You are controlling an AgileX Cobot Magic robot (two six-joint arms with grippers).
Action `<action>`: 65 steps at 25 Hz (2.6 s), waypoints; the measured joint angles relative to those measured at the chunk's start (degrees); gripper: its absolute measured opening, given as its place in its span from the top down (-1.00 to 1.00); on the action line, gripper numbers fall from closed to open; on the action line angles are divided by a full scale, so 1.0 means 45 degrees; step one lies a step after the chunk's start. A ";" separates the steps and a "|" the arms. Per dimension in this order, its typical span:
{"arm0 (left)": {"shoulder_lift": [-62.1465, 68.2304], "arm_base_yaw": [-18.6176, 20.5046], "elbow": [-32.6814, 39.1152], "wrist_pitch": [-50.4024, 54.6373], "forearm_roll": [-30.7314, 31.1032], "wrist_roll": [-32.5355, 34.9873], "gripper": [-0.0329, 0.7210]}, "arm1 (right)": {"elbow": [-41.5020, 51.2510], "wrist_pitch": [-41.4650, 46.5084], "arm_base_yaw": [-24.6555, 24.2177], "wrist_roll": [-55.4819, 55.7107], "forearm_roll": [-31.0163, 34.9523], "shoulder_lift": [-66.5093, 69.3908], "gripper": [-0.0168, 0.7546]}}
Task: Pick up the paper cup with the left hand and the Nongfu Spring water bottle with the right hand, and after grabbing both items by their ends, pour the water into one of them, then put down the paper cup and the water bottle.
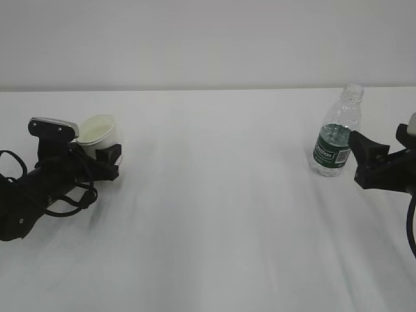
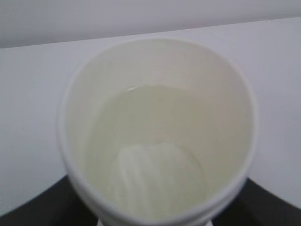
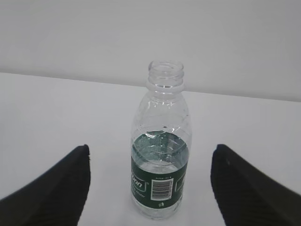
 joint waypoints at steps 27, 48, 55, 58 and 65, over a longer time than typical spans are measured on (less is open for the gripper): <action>-0.0918 0.0000 0.1013 -0.0353 -0.0159 0.0054 -0.65 | 0.0000 0.0021 0.0000 0.0278 -0.0084 0.0000 -0.58; -0.3759 0.0000 0.3458 0.0195 -0.0641 0.0370 -0.65 | 0.0000 0.1824 0.0000 0.0414 -0.0127 -0.1786 -0.58; -0.5828 0.0000 0.3501 0.2152 -0.0657 0.0407 -0.65 | 0.0046 0.3459 0.0000 0.0439 -0.0127 -0.3490 -0.58; -0.7060 0.0000 0.3536 0.3183 -0.0677 0.0456 -0.65 | 0.0094 0.4223 0.0000 0.0439 -0.0127 -0.4328 -0.58; -0.9984 0.0000 0.3575 0.5750 -0.0677 0.0808 -0.65 | -0.0037 0.6996 0.0000 0.0314 -0.0038 -0.6562 -0.58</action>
